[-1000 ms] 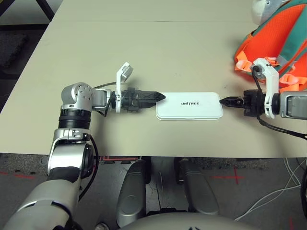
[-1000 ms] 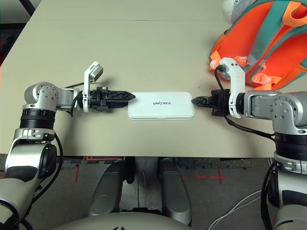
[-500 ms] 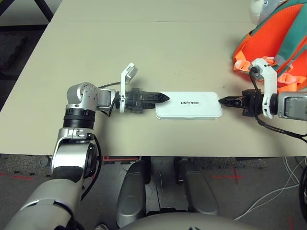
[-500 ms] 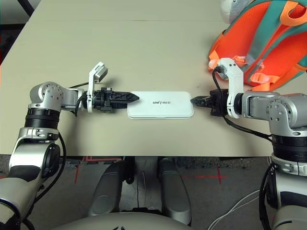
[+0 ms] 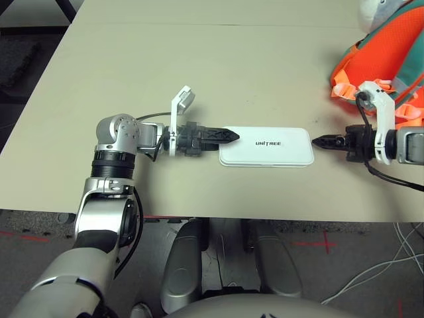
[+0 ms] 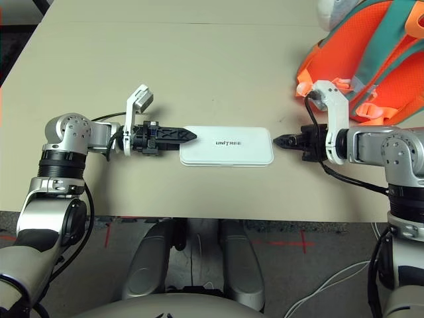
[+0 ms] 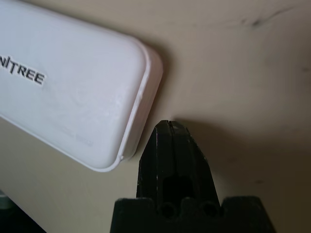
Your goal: Put the pencil case into the backpack and zip it.
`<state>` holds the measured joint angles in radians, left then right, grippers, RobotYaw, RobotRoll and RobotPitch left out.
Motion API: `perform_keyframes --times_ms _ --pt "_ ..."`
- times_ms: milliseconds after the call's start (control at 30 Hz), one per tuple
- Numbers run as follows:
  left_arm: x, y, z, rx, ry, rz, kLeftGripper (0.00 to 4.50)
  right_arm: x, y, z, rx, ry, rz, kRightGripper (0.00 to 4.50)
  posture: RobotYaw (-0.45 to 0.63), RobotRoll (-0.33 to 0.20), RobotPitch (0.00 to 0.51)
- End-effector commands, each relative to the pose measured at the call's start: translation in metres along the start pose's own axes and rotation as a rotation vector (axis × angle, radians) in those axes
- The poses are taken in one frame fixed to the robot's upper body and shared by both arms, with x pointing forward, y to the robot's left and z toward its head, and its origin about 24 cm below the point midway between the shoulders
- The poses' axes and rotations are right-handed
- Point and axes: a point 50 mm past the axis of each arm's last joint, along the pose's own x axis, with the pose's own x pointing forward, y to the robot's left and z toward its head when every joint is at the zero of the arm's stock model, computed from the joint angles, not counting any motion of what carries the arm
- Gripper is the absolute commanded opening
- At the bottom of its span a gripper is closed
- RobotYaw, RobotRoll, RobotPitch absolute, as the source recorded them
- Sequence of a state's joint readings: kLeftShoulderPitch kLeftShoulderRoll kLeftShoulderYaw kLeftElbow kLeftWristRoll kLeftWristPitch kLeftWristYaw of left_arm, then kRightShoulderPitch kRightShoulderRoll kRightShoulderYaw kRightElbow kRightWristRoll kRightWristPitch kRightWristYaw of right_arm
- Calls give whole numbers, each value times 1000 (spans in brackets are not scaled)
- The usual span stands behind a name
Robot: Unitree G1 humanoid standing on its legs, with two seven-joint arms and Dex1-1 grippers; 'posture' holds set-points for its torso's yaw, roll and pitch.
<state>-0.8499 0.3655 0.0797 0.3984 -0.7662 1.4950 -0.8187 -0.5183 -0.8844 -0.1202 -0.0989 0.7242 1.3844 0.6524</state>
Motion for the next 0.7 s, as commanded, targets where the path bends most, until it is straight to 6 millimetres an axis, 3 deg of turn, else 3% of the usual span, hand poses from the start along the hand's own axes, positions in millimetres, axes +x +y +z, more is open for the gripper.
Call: perform_keyframes --times_ms 33,367,567,700 --pt "7 16 -17 -83 55 56 4500 7 7 -4 -20 45 31 16 6 0 342" --pt "6 16 -20 -86 54 60 4500 31 29 8 -63 32 152 16 31 0 339" --pt "4 16 -19 -80 53 64 4500 33 23 7 -62 27 132 16 31 0 333" --pt "2 17 -19 -72 50 72 3524 30 14 5 -60 15 104 0 23 0 323"
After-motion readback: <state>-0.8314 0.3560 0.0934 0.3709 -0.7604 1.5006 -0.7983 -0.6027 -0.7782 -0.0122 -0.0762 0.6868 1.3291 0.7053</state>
